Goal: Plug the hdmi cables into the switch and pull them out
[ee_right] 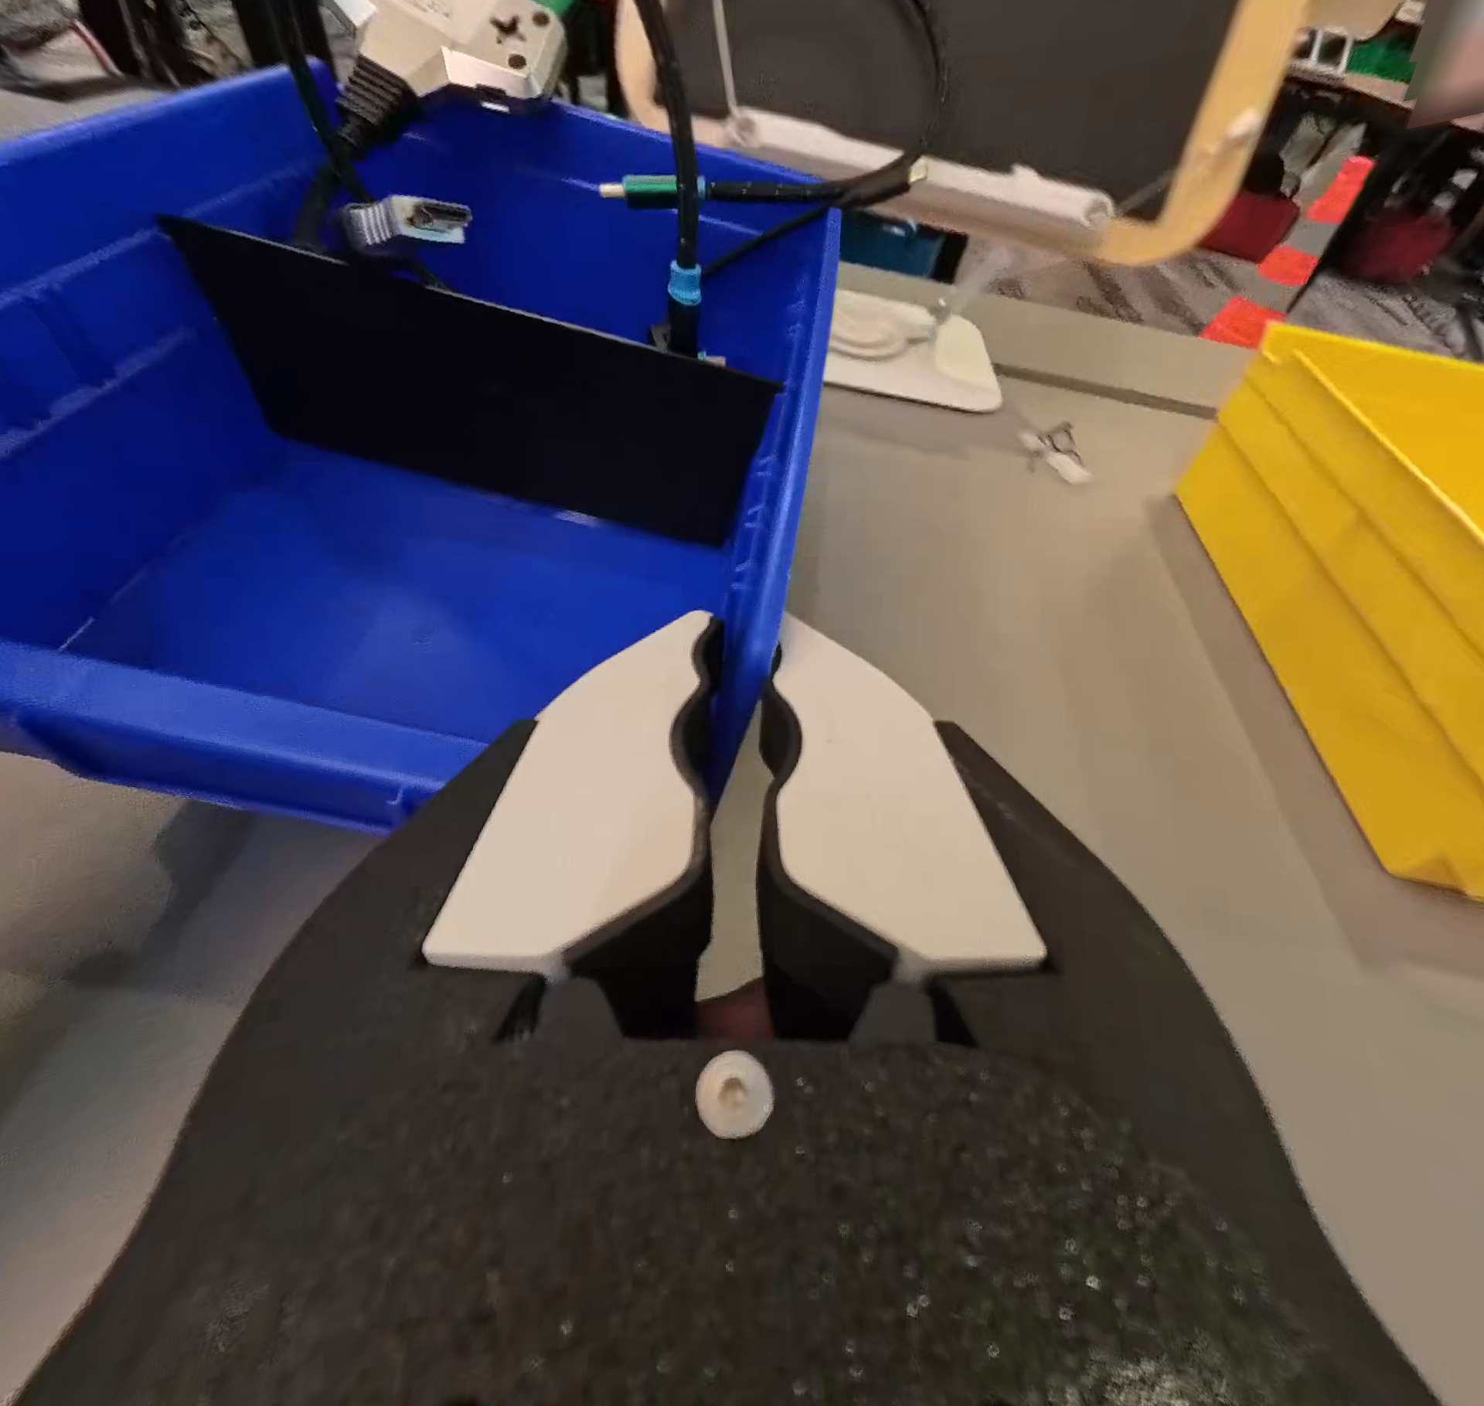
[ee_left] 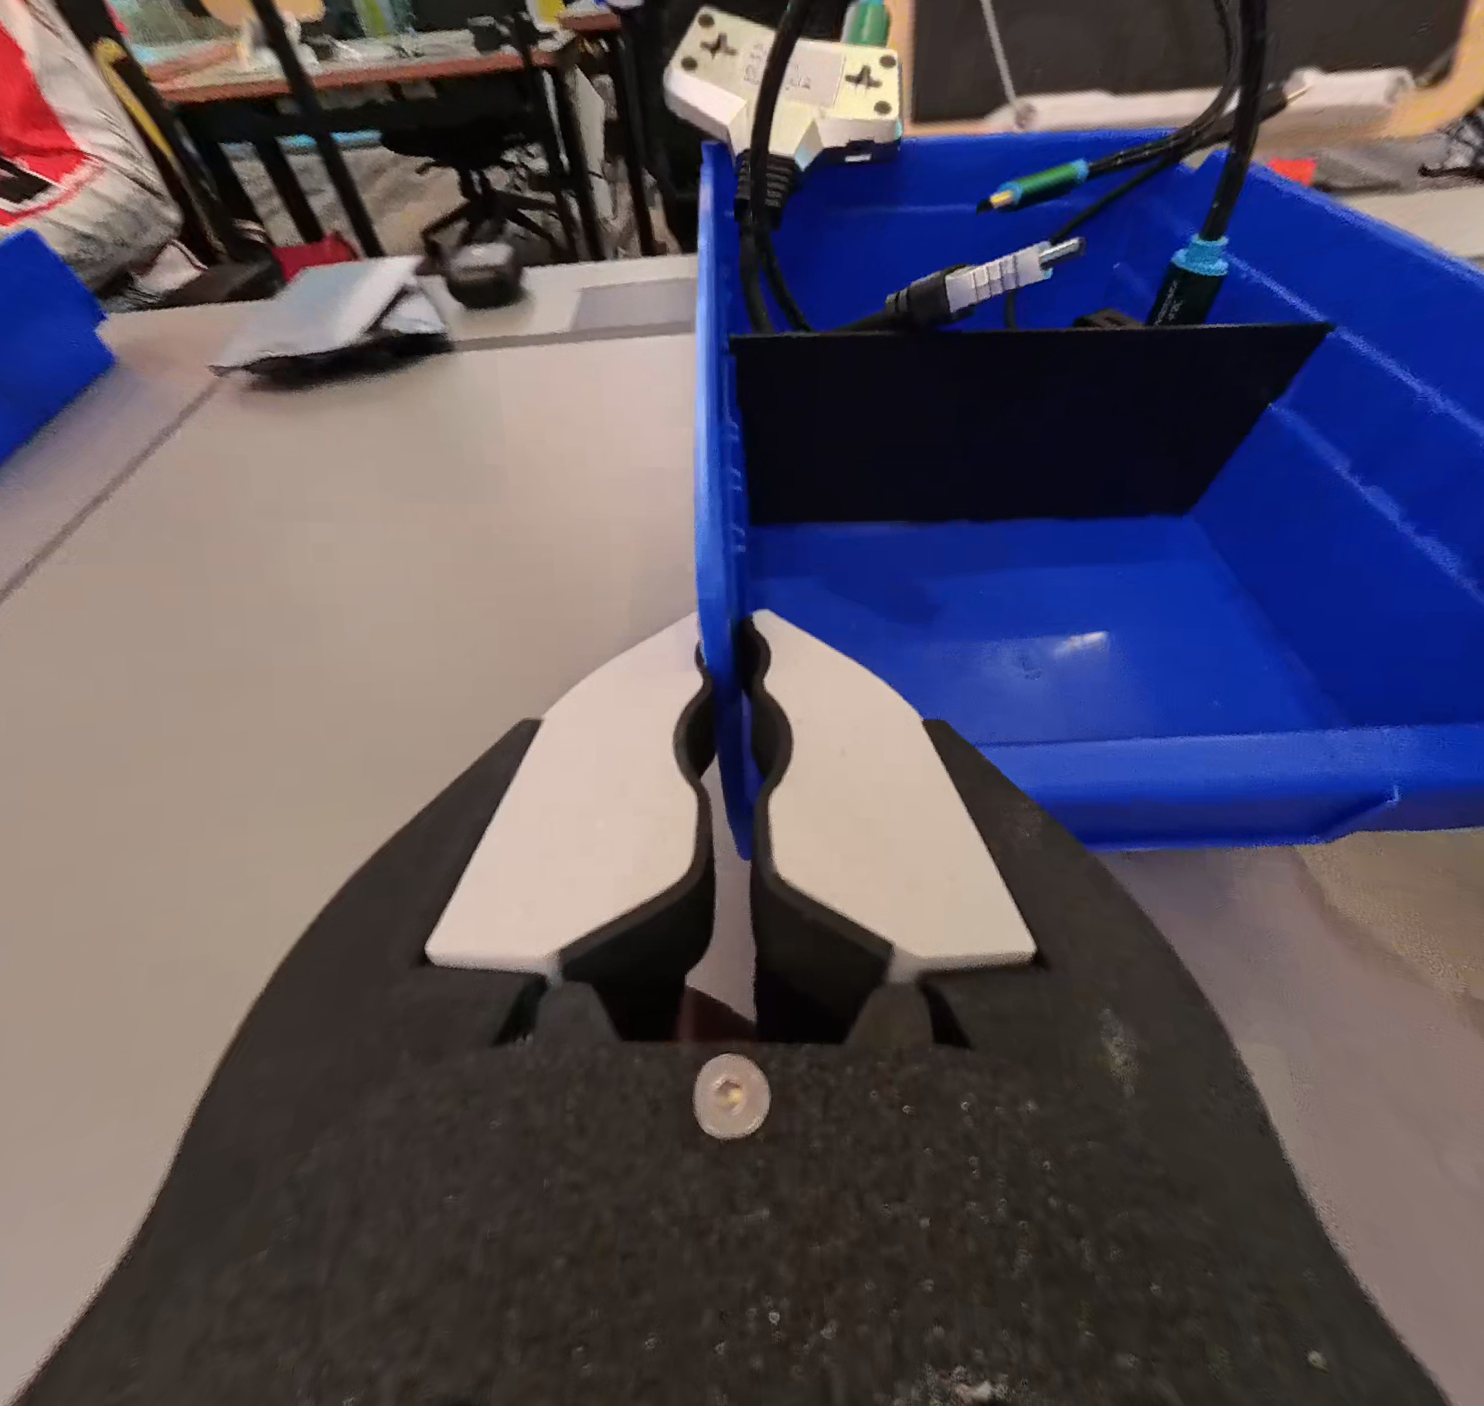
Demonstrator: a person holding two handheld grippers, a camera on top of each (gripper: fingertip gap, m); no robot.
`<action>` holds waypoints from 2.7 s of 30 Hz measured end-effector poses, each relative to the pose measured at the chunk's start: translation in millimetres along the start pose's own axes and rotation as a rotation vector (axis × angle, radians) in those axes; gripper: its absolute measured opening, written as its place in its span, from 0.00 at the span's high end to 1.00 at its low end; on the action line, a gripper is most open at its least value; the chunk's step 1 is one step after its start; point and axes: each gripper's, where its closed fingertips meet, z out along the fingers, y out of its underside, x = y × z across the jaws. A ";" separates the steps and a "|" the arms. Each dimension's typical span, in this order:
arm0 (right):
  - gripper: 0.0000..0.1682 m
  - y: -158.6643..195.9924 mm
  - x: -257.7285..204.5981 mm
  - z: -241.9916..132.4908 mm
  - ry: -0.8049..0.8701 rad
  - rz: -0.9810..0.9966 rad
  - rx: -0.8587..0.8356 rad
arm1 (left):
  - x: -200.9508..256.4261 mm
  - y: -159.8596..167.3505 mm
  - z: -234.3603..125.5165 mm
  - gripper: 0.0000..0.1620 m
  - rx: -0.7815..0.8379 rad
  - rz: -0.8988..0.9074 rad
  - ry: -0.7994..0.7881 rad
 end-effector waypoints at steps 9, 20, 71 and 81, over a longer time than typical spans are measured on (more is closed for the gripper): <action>0.96 -5.4 -88.1 26.5 -0.088 -0.035 -0.001 | -82.8 23.7 10.7 0.99 -0.051 -0.002 -0.029; 0.95 4.7 -120.9 37.3 -0.214 -0.040 -0.026 | -114.1 47.5 21.2 0.95 -0.141 -0.083 -0.123; 0.80 85.1 228.4 -10.0 -0.306 0.155 -0.071 | 113.6 54.3 -23.0 0.82 -0.185 0.015 0.275; 0.80 86.9 211.0 -13.5 -0.333 0.105 -0.089 | 112.4 60.4 -22.7 0.80 -0.190 0.141 0.365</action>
